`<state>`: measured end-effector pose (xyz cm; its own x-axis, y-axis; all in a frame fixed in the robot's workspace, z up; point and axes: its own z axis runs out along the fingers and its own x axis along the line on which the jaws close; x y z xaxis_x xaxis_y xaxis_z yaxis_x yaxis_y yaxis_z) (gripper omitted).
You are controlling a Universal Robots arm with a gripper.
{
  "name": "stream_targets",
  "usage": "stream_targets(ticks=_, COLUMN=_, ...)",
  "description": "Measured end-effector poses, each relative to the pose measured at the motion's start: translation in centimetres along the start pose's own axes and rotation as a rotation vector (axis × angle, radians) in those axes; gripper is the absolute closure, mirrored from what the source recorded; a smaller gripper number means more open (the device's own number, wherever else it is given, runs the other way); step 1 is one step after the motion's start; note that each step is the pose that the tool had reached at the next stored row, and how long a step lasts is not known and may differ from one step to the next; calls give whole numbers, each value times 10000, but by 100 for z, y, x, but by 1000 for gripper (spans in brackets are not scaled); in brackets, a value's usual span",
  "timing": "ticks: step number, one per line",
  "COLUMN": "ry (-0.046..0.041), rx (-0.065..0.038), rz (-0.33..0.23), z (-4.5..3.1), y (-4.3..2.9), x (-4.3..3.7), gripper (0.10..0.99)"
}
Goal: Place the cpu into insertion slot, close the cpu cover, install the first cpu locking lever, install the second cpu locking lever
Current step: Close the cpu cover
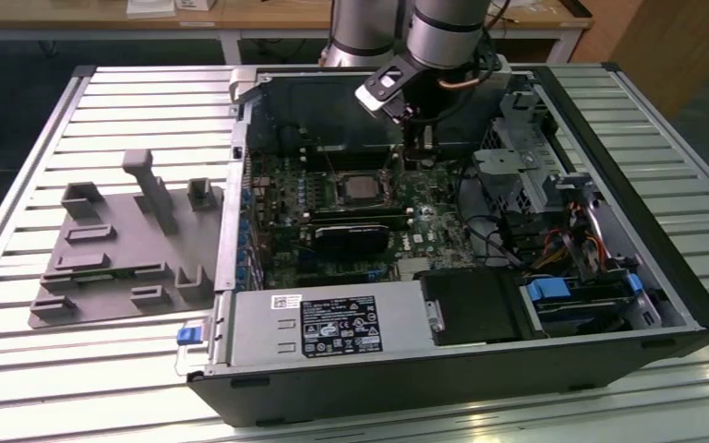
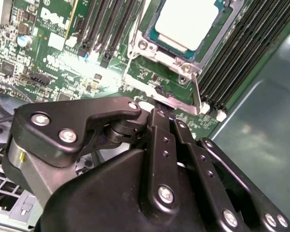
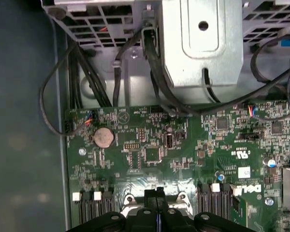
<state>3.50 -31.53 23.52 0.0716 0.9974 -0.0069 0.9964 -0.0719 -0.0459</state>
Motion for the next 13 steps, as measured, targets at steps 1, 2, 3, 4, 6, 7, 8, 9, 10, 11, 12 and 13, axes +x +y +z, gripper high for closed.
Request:
stream_targets(ticks=1, ry=5, rx=-1, rz=-1, z=1, y=-13, x=-1, gripper=984)
stream_targets(ticks=2, ry=10, rx=-1, rz=-1, z=1, y=-25, x=-2, gripper=984)
stream_targets(ticks=3, ry=15, rx=-2, rz=-2, z=2, y=-37, x=-3, gripper=984)
stream_targets(ticks=4, ry=21, rx=-1, rz=-2, z=2, y=-48, x=-4, gripper=984)
stream_targets(ticks=6, ry=32, rx=-2, rz=-2, z=4, y=-71, x=-5, gripper=984)
stream_targets(ticks=7, ry=38, rx=-2, rz=-2, z=4, y=-82, x=-6, gripper=984)
stream_targets(ticks=8, ry=44, rx=-2, rz=-2, z=5, y=-94, x=-7, gripper=984)
stream_targets(ticks=9, ry=48, rx=-1, rz=-3, z=5, y=-103, x=-8, gripper=984)
stream_targets(ticks=10, ry=53, rx=-1, rz=-3, z=5, y=-112, x=-8, gripper=984)
stream_targets(ticks=11, ry=56, rx=-2, rz=-3, z=6, y=-122, x=-9, gripper=984)
stream_targets(ticks=12, ry=58, rx=-2, rz=-4, z=6, y=-133, x=-9, gripper=984)
stream_targets(ticks=13, ry=61, rx=-2, rz=-5, z=7, y=-145, x=-10, gripper=984)
